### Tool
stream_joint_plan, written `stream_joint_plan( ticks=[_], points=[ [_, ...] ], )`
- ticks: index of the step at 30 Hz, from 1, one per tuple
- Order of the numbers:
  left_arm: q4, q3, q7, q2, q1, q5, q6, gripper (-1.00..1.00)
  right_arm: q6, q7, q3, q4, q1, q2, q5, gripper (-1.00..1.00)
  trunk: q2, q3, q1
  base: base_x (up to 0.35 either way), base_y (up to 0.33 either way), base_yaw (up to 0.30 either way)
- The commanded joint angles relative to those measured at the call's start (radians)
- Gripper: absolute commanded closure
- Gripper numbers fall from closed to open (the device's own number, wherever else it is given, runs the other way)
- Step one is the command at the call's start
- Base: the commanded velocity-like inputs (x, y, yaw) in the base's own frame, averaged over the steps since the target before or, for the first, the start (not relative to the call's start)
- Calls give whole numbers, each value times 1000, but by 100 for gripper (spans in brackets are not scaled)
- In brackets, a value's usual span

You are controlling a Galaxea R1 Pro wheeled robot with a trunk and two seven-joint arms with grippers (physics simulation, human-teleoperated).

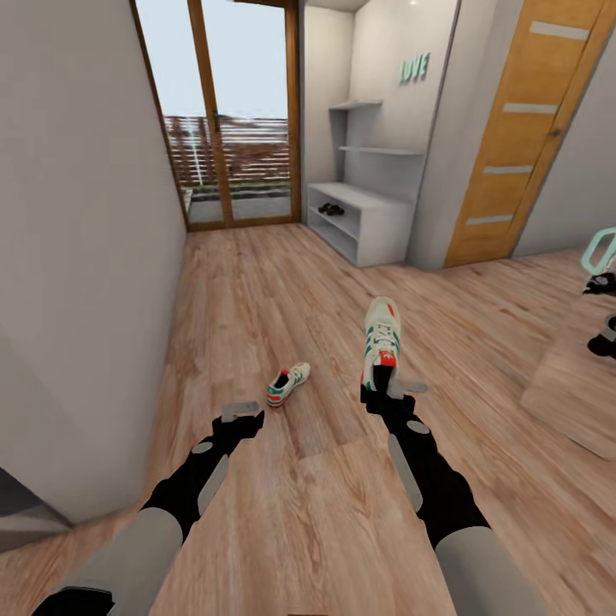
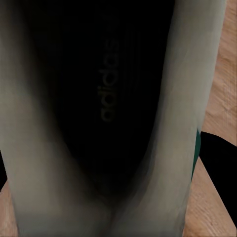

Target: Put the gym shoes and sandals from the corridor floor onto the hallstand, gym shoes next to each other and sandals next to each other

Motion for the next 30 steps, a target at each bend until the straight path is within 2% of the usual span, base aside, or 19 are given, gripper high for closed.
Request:
stream_joint_plan(
  ticks=[1, 19, 30],
  points=[
    [0, -3, -1, 0, 0, 10, 2, -100, 4, -8, 3, -2, 0, 0, -11, 100, 0, -1, 0, 346, 0, 0],
    [0, -3, -1, 0, 0, 11, 2, -100, 6, -7, 9, -2, 0, 0, -8, 100, 0, 0, 0, 346, 0, -3],
    [1, -2, -1, 0, 0, 10, 2, -100, 6, -7, 9, -2, 0, 0, -8, 100, 0, 9, 0, 327, 83, -207]
  ],
)
